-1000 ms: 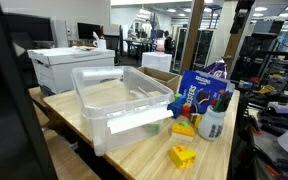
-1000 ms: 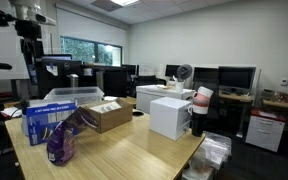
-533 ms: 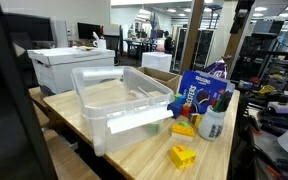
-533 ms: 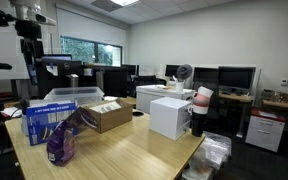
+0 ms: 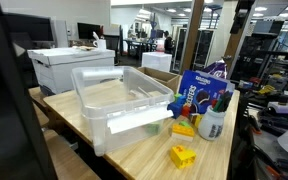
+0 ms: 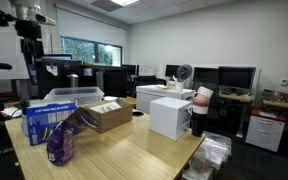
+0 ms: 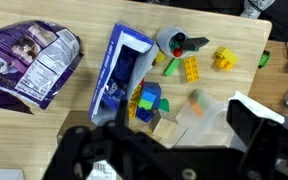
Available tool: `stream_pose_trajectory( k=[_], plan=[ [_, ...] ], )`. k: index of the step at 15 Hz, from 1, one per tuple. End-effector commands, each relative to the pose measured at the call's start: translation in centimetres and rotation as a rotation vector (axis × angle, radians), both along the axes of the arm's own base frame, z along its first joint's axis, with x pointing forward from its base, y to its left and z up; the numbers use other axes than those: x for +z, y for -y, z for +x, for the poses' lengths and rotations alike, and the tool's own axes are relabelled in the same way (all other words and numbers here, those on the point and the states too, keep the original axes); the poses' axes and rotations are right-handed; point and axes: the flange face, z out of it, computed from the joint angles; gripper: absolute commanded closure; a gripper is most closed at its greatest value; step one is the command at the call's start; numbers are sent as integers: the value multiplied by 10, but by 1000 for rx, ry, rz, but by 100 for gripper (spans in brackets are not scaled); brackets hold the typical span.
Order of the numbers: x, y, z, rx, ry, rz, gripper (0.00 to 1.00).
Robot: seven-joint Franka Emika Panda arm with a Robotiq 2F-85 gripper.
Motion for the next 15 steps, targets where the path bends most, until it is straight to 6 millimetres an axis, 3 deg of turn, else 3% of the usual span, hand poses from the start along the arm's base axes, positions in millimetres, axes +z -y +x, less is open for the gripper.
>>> stream_pose_trajectory(
  k=[1,7,15],
  plan=[
    [1,0,0,0,-1,0,0],
    [-4,-1,2,-8,-4,-29,0],
    [-45,-20,19,1,-82,-98,0]
  ],
)
